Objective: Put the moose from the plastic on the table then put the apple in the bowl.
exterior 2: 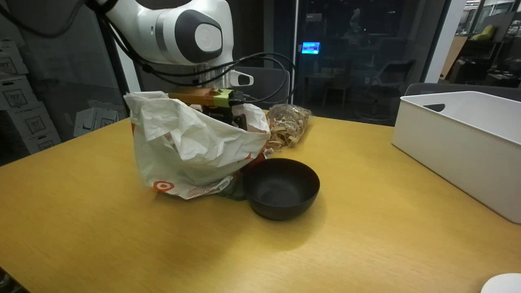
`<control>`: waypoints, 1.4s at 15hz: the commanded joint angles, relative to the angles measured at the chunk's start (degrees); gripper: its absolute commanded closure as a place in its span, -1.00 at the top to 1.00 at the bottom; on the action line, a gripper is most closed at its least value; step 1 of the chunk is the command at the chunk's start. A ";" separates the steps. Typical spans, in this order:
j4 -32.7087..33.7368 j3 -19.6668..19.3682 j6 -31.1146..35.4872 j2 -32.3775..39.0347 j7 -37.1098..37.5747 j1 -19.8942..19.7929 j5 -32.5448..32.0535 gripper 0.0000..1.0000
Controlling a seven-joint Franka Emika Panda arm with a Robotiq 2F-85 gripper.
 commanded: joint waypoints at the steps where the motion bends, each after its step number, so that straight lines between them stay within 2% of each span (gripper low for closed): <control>1: 0.46 -0.01 2.04 2.64 3.98 0.87 -4.22 1.00; 2: 0.55 0.10 1.94 2.85 4.15 0.88 -4.43 1.00; 3: 0.77 0.17 1.65 3.02 4.32 0.92 -4.59 0.50; 4: 0.99 0.30 1.45 2.97 4.26 0.83 -4.25 0.47; 5: 1.30 0.37 1.33 2.71 4.34 0.74 -3.76 0.35; 8: 2.31 0.39 0.99 1.84 4.33 0.66 -3.69 -0.13; 13: 4.02 0.46 -0.32 1.52 3.85 0.47 -3.40 -0.78; 14: 4.25 0.51 -1.01 1.62 3.67 0.45 -3.36 -0.86; 16: 4.58 0.59 -2.63 1.88 3.25 0.36 -3.20 -0.80; 21: 5.01 0.69 -8.26 0.71 1.77 -0.24 -2.07 -0.81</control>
